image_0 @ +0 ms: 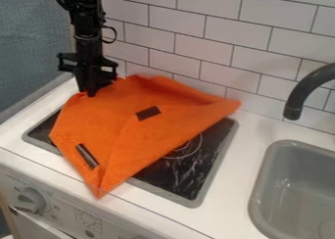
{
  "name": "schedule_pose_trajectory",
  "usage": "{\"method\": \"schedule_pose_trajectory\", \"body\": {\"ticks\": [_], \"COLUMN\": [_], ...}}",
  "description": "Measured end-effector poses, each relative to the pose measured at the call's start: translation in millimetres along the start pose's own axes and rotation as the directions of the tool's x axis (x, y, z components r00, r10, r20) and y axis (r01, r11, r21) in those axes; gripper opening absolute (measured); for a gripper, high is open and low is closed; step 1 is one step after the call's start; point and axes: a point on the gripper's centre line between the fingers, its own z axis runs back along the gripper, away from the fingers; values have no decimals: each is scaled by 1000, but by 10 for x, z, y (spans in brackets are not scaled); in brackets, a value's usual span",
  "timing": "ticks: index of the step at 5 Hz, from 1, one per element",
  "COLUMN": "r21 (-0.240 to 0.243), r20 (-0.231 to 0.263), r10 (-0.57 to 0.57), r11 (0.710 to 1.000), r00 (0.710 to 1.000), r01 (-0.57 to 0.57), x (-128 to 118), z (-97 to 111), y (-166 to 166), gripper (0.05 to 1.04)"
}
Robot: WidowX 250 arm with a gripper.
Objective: Fold the cloth from left to the right
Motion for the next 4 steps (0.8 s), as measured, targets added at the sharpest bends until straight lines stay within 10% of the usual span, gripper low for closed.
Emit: {"method": "schedule_pose_trajectory", "body": {"ticks": [4], "r21": [-46], "r20": [14], "r10": [-5], "r11": [999], "r00": [1000], "r01": [5], "x": [-131], "z": [219], "y": [-81], "gripper": [51]}}
